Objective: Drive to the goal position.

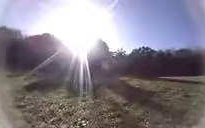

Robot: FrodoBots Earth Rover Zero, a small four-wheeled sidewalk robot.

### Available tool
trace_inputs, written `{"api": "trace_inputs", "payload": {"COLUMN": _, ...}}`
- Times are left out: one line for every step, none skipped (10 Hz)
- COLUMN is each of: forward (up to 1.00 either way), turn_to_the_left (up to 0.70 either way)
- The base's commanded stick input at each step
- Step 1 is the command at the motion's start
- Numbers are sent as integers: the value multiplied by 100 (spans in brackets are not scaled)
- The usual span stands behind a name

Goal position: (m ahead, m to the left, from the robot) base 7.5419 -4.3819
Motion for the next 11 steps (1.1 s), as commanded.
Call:
{"api": "trace_inputs", "payload": {"forward": 73, "turn_to_the_left": -36}}
{"api": "trace_inputs", "payload": {"forward": 73, "turn_to_the_left": -36}}
{"api": "trace_inputs", "payload": {"forward": 72, "turn_to_the_left": -36}}
{"api": "trace_inputs", "payload": {"forward": 72, "turn_to_the_left": -36}}
{"api": "trace_inputs", "payload": {"forward": 72, "turn_to_the_left": -36}}
{"api": "trace_inputs", "payload": {"forward": 72, "turn_to_the_left": -36}}
{"api": "trace_inputs", "payload": {"forward": 71, "turn_to_the_left": -35}}
{"api": "trace_inputs", "payload": {"forward": 72, "turn_to_the_left": -36}}
{"api": "trace_inputs", "payload": {"forward": 72, "turn_to_the_left": -36}}
{"api": "trace_inputs", "payload": {"forward": 72, "turn_to_the_left": -36}}
{"api": "trace_inputs", "payload": {"forward": 72, "turn_to_the_left": -36}}
